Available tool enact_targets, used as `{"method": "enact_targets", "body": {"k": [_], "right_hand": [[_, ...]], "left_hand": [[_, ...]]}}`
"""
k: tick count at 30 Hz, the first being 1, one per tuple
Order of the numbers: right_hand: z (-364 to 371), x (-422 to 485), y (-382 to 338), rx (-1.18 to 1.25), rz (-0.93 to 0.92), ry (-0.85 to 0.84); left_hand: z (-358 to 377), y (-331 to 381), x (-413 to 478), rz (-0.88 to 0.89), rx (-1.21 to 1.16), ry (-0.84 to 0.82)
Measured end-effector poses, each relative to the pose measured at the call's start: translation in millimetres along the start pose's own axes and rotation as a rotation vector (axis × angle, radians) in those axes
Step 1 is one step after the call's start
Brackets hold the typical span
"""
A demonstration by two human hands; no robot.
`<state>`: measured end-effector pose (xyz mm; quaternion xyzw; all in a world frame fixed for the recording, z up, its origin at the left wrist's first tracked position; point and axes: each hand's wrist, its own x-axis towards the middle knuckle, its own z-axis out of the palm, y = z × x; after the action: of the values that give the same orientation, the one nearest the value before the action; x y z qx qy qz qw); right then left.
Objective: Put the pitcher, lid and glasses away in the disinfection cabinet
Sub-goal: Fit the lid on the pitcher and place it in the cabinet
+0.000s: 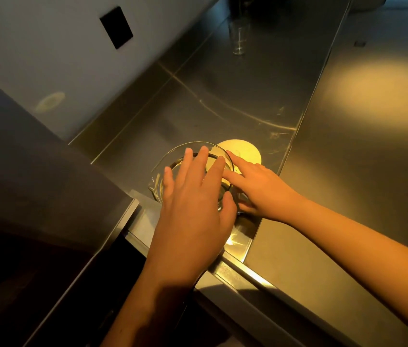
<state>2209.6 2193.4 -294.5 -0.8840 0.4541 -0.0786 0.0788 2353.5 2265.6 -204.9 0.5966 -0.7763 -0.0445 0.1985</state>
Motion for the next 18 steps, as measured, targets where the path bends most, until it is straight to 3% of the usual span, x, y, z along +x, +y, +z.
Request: {"method": "enact_targets", "body": {"k": [4, 9, 18], "right_hand": [[0.0, -1.5, 3.9, -0.015, -0.020, -0.027], [8.6, -1.6, 3.0, -0.029, -0.006, 0.100], [15.4, 2.5, 3.1, 0.016, 0.015, 0.156]], "left_hand": [[0.5, -1.3, -1.3, -0.002, 0.008, -0.006], [0.5, -2.2, -1.2, -0.007, 0.022, 0.001], [0.0, -3.2, -2.6, -0.023, 0.003, -0.009]]}}
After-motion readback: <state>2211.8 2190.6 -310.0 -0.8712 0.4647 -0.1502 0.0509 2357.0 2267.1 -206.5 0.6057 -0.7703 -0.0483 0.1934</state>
